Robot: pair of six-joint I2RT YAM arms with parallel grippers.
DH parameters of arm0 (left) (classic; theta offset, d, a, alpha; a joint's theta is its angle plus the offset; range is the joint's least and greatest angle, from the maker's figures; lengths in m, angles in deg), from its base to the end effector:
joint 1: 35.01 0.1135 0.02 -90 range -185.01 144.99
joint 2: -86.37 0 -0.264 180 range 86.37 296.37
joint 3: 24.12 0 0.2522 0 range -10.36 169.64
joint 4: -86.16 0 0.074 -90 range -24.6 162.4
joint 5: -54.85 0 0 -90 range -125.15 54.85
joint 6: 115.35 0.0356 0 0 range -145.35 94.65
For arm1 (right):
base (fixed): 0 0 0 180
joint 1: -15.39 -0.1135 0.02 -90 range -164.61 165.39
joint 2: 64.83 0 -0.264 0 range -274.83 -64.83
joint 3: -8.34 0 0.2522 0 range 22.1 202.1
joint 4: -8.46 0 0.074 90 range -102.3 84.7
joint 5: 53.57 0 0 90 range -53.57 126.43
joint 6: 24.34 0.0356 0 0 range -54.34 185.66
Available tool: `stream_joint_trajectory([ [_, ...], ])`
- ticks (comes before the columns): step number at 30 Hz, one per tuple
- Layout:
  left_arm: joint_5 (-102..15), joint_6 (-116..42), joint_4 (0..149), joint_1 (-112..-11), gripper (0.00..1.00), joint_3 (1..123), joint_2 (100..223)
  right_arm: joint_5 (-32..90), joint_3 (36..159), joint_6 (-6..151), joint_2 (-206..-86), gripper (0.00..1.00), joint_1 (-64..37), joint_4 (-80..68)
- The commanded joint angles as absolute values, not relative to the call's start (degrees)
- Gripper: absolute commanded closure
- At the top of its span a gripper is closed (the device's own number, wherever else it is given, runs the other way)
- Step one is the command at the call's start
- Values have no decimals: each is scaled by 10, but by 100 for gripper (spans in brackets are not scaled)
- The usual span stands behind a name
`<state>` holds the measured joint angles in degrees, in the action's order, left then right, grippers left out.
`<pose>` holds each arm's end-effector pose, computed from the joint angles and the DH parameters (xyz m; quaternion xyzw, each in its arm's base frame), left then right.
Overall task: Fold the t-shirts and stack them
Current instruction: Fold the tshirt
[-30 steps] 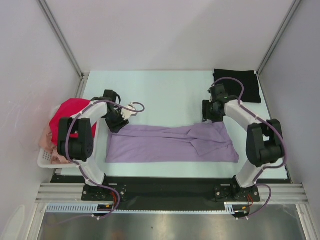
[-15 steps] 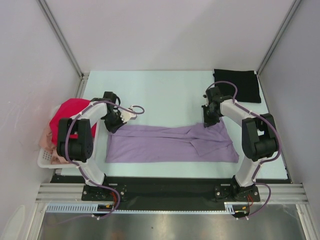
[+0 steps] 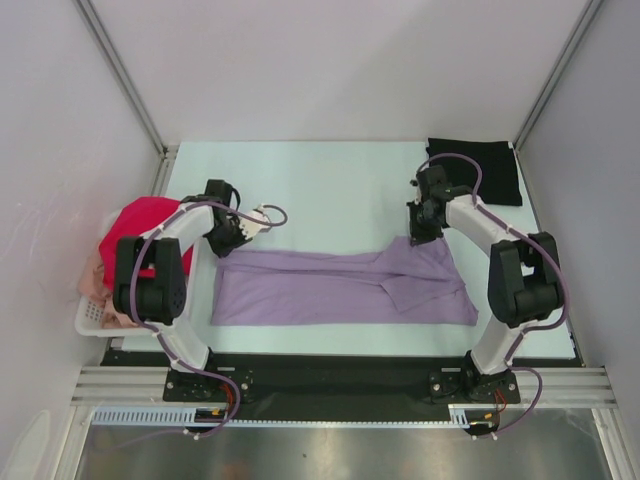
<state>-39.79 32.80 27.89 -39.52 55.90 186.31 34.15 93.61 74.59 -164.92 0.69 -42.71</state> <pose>0.3239 -0.0284 0.1804 0.5203 0.8468 0.0104 0.1099 0.3427 0.0914 0.2088 -0.0534 0.9765 0.0616 0.1996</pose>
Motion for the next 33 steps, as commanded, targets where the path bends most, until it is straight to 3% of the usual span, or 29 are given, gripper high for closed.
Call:
stream_joint_trajectory([
  [1, -366, 276, 379, -391, 100, 568, 1831, 339, 1000, 745, -1641, 100, 32, -398],
  [6, -295, 199, 514, -391, 100, 621, 1854, 344, 1104, 736, -1725, 100, 47, -393],
  [11, -296, 182, 529, -392, 100, 648, 1874, 362, 1199, 712, -1772, 100, 41, -437],
  [23, -353, 309, 488, -391, 100, 471, 1763, 370, 1027, 703, -1606, 100, 0, -477],
  [33, -324, 340, 459, -386, 100, 462, 1786, 331, 891, 752, -1550, 100, -38, -480],
])
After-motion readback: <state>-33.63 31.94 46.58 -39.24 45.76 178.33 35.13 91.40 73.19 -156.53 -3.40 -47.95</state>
